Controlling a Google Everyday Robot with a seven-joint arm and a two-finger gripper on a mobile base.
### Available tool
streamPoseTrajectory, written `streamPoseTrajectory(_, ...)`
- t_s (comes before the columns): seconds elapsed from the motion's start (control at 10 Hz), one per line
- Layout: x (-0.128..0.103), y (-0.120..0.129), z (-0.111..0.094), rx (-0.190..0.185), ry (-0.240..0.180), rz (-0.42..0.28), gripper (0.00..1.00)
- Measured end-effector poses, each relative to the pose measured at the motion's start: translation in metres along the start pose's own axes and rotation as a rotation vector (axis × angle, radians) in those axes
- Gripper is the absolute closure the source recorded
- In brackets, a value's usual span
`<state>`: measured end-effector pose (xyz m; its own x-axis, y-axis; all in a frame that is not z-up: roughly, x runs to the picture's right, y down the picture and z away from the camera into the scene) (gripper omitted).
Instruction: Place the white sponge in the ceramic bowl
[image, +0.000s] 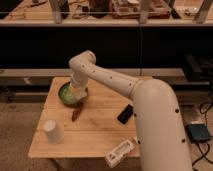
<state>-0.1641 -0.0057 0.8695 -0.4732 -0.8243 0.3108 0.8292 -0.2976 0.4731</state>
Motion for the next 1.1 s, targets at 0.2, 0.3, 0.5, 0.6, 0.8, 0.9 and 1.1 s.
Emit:
streamPoseTrajectory(0.2, 0.005, -0.006, -0.001, -0.002, 0.004, -0.010, 0.49)
streamPoseTrajectory(0.3, 0.013, -0.008, -0.005, -0.009, 0.010, -0.023, 0.41)
streamPoseTrajectory(0.5, 0.052, -0.005, -0.023, -0.026, 0.031, -0.043, 0.21)
streamPoseTrajectory(0.6, 0.068, -0.002, -0.027, -0.030, 0.039, -0.044, 0.20)
streamPoseTrajectory(0.8, 0.080, 0.005, -0.029, -0.028, 0.044, -0.036, 0.20)
streamPoseTrajectory(0.9, 0.080, 0.008, -0.029, -0.025, 0.042, -0.032, 0.21)
streamPoseTrajectory(1.1, 0.076, 0.000, -0.019, -0.014, 0.043, -0.047, 0.37)
